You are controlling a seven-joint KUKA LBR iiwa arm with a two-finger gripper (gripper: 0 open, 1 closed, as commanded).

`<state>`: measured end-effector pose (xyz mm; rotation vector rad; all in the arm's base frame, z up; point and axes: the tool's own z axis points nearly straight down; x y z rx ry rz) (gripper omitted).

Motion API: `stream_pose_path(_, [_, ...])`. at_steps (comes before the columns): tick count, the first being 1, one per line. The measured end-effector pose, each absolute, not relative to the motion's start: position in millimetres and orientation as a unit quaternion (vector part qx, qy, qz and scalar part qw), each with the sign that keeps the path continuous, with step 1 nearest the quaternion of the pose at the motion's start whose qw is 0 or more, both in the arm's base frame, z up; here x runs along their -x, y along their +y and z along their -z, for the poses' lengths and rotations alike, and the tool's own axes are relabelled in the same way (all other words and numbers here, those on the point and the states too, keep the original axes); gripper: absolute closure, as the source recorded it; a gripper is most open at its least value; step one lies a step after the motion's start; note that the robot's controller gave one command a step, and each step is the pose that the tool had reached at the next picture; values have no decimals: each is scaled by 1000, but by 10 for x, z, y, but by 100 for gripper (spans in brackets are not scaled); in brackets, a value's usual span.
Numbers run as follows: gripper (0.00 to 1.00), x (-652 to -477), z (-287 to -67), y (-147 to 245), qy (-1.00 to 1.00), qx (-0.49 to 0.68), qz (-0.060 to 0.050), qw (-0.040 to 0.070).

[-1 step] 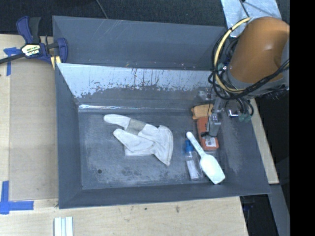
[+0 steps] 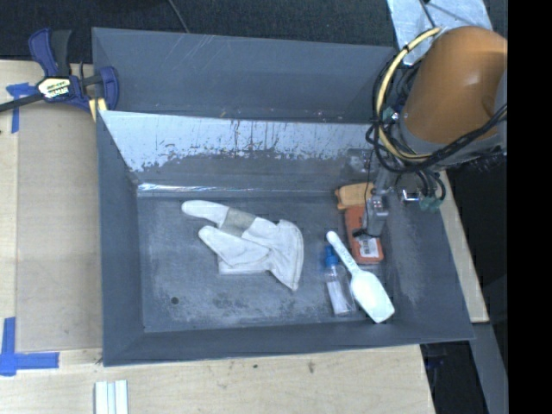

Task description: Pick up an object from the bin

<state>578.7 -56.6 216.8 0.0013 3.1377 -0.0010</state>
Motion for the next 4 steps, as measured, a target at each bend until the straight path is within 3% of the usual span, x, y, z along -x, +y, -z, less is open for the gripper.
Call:
stream_pose_path(1, [0, -5830, -1796, -311, 1000, -5, 1, 7])
stream_pose_path(2, [0, -5719, -1423, -100, 999, -33, -2, 0])
stream_pose_path(3, [0, -5773, -1032, 112, 999, -47, 0, 3])
stream_pose_path(4, [100, -5817, -808, 277, 1000, -24, 0, 2])
